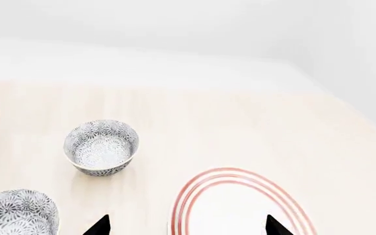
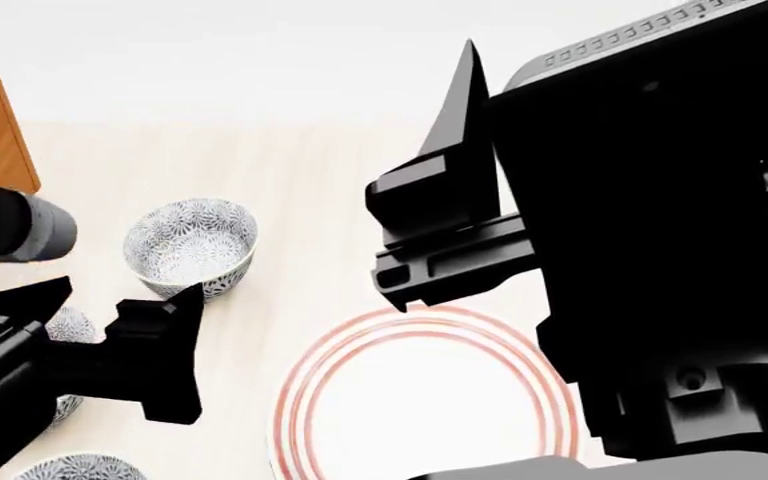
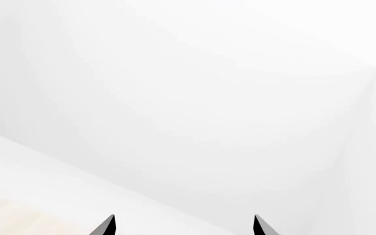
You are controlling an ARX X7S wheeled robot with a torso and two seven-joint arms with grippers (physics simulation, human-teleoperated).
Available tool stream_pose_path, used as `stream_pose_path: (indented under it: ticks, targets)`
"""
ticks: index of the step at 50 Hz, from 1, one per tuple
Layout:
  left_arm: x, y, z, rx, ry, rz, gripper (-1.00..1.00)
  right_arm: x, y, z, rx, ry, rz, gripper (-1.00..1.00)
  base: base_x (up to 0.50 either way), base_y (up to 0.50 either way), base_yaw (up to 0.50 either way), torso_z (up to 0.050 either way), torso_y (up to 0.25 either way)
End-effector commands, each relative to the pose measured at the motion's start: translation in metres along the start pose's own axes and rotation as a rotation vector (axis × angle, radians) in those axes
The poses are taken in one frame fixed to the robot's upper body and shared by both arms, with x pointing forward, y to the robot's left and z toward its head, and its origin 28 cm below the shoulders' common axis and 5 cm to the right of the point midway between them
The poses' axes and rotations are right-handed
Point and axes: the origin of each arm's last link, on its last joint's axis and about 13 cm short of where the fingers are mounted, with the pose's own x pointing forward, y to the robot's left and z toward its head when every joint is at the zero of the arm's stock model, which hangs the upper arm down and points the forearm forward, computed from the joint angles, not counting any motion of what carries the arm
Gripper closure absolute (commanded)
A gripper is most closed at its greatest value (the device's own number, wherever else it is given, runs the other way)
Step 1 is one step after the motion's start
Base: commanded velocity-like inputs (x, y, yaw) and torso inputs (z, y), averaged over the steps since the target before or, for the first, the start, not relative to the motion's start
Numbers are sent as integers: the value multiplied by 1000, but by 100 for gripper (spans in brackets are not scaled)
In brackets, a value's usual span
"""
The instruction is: Put the bowl at the front on the plate.
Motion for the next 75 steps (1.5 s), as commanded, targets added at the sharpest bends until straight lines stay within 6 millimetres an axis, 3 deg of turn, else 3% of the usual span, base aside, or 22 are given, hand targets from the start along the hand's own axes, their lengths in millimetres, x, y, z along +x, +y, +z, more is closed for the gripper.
stream_pose_path:
  ticks: [1,30,75]
  targets:
    - [7,1,-8,16,70,23,-100,-1,1,-1,-2,0,3,-100,0,0,0,0,0]
    - [18,4,-43,35,264,62,-100,-2,1,-2,-8,6,0,-100,0,0,0,0,0]
    - [29,16,-77,104,422,136,-100,-2,1,-2,-16,7,4,-100,0,0,0,0,0]
